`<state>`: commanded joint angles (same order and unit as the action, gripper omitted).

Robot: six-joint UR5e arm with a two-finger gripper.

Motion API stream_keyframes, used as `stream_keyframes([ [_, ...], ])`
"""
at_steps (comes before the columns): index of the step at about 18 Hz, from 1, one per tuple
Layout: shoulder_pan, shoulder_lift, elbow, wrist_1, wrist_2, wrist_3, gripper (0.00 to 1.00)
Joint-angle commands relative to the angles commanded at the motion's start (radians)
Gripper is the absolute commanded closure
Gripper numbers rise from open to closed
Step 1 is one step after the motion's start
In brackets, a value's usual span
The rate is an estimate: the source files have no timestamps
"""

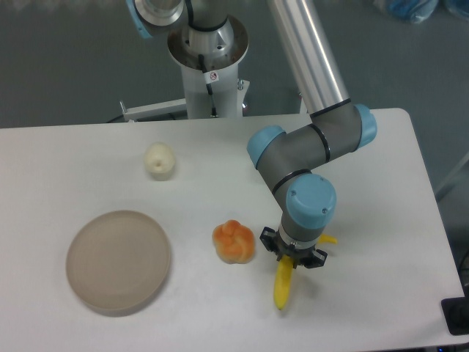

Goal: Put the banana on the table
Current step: 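Lower the banana onto the table beside the orange roll and open the gripper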

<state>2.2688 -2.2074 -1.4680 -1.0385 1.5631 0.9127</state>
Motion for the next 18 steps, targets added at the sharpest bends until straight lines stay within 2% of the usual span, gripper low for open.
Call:
stream_keyframes([
  [1, 0.000, 0.000, 0.002, 0.002, 0.000, 0.000, 0.00],
  [6, 0.002, 0.021, 0.023, -0.003, -0.003, -0.011, 0.00],
  [12, 0.024, 0.014, 0.144, -0.012, -0.025, 0.014, 0.00],
  [16, 0.064, 0.008, 0.192, -0.017, -0.018, 0.164, 0.00],
  [18, 0.095, 0.012, 0.202, -0.049, -0.011, 0.230, 0.00],
])
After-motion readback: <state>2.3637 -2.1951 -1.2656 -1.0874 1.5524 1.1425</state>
